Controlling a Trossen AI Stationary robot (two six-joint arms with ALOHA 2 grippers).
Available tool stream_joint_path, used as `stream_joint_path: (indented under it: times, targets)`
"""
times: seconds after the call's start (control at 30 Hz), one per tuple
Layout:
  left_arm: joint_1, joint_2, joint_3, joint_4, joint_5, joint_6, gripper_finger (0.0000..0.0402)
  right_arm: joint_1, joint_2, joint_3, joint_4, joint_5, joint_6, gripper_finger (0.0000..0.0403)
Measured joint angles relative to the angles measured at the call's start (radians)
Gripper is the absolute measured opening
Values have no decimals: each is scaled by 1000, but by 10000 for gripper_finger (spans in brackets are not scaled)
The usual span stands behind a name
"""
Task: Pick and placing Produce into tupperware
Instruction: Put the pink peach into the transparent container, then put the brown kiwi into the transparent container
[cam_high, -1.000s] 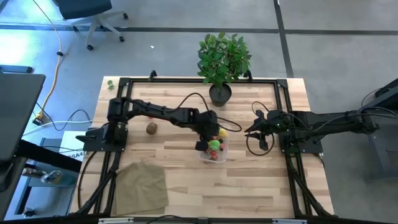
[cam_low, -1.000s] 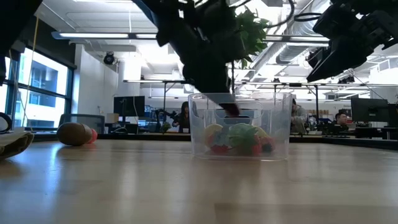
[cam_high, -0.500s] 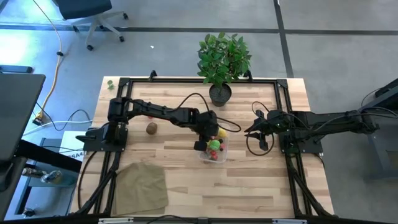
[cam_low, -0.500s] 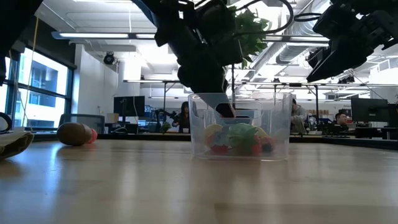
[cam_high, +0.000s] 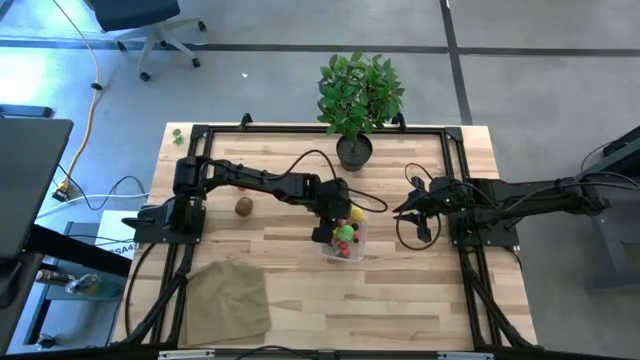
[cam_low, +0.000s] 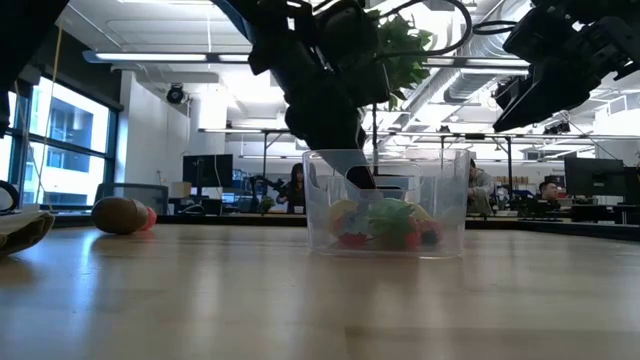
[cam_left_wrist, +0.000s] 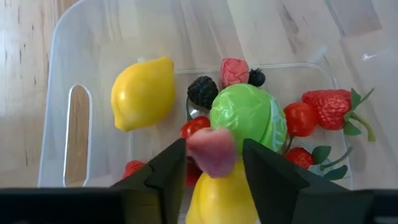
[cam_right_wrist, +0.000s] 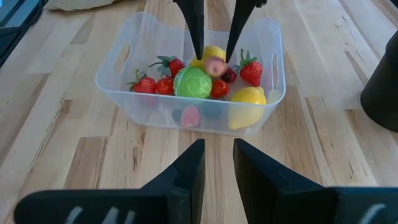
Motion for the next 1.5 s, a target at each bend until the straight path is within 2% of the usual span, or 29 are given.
stream_joint_path:
  times: [0.23, 0.47, 0.6, 0.83, 0.93, 1.13, 1.33, 1.43, 1.5]
  targets:
    - [0, 0, 0, -3, -1, 23, 189, 0, 0, 0, 0, 0, 0, 73]
    - [3, -21, 34, -86, 12, 11, 177, 0, 0, 0, 0, 0, 0, 73]
    - [35, -56, 76, -222, 12, 16, 164, 0, 0, 0, -1, 0, 0, 73]
    - [131, -170, 80, -511, 66, -25, 154, 0, 1, 0, -2, 0, 0, 73]
    - [159, -231, 80, -620, 24, -66, 156, 0, 0, 0, 0, 0, 0, 73]
    - [171, -382, 80, -768, -177, -183, 156, 0, 0, 0, 0, 0, 0, 73]
    - [155, -500, 80, -926, -324, -308, 156, 0, 0, 0, 0, 0, 0, 73]
    - [139, -540, 65, -984, -366, -382, 156, 0, 0, 0, 0, 0, 0, 73]
    - [129, -579, 12, -976, -373, -424, 156, 0, 0, 0, 0, 0, 0, 73]
